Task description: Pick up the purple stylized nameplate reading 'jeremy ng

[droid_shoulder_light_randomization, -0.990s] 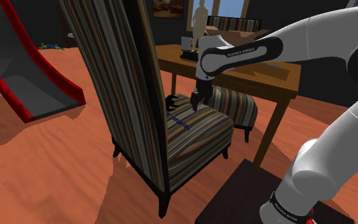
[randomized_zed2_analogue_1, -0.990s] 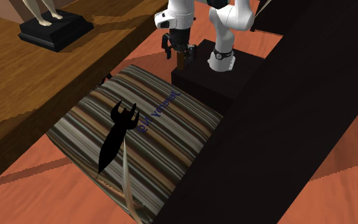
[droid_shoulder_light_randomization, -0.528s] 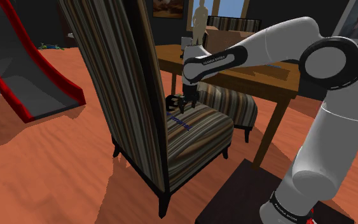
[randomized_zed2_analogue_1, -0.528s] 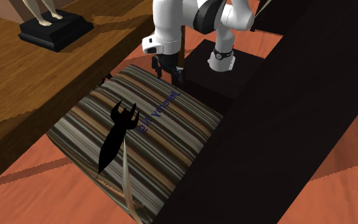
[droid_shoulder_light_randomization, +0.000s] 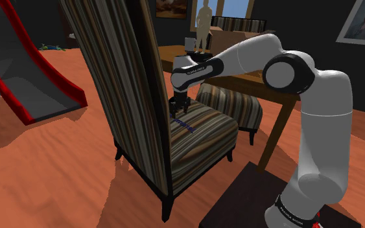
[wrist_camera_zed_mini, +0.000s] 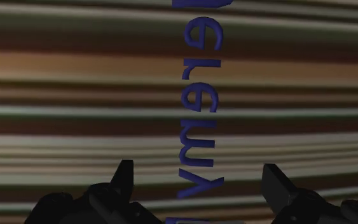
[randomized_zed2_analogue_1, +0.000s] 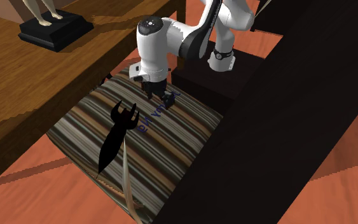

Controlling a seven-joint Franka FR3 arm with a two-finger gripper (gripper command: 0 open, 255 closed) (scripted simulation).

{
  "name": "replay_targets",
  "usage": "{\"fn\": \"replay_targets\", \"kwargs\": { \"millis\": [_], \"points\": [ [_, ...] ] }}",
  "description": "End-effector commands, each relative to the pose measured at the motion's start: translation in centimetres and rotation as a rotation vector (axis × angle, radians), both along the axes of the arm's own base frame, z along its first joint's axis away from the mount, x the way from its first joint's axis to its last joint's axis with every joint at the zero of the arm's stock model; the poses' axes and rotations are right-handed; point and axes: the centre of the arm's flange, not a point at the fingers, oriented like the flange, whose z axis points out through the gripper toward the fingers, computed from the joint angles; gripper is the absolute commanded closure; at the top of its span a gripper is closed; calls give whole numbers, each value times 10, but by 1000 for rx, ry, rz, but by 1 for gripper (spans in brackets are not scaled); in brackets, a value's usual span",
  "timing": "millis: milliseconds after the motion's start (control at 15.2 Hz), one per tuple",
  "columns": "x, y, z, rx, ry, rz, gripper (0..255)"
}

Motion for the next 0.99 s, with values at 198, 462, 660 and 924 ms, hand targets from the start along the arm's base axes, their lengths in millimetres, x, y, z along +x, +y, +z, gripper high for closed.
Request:
{"fn": "replay_targets", "kwargs": {
  "millis": [198,462,660,924],
  "points": [
    [6,1,-27,0,0,-1,0],
    [6,1,-41,0,0,-1,0],
    [6,1,-41,0,0,-1,255],
    [3,1,-41,1,1,-1,255]
  ]
}}
